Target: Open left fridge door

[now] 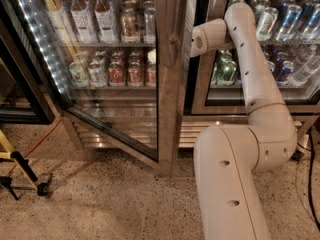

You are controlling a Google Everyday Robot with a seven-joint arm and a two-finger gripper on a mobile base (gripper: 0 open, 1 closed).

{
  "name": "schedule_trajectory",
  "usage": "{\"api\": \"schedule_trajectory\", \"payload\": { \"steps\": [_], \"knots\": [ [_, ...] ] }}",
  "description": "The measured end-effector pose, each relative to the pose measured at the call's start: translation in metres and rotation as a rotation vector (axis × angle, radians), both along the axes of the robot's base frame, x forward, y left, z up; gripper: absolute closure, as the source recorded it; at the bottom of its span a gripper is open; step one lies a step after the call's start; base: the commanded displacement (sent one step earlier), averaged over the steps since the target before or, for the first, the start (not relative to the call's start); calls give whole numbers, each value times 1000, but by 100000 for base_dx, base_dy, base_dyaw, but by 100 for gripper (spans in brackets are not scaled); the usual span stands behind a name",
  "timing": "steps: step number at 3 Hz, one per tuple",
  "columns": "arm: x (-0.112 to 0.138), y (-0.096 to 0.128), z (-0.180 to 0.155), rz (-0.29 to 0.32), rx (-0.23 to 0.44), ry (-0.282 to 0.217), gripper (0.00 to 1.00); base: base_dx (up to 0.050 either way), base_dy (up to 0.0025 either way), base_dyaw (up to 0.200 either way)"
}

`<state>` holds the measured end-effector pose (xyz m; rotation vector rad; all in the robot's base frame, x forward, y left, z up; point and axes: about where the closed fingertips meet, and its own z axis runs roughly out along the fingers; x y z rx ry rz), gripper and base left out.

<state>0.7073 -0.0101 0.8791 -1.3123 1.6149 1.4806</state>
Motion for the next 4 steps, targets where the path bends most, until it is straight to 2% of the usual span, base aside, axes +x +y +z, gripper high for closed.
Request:
{"api": "schedule_trajectory", "payload": {
  "steps": [1, 2, 3, 4],
  "knots": [
    [6, 48, -1, 40, 74, 94, 100, 0, 0, 0],
    [6, 48, -1, 40, 74, 94, 100, -3141, -238, 15540],
    [6, 48, -1, 40, 74, 94, 100, -16, 24, 11943],
    [15, 59, 1, 17, 88, 93, 100, 4, -6, 18875]
  ]
}}
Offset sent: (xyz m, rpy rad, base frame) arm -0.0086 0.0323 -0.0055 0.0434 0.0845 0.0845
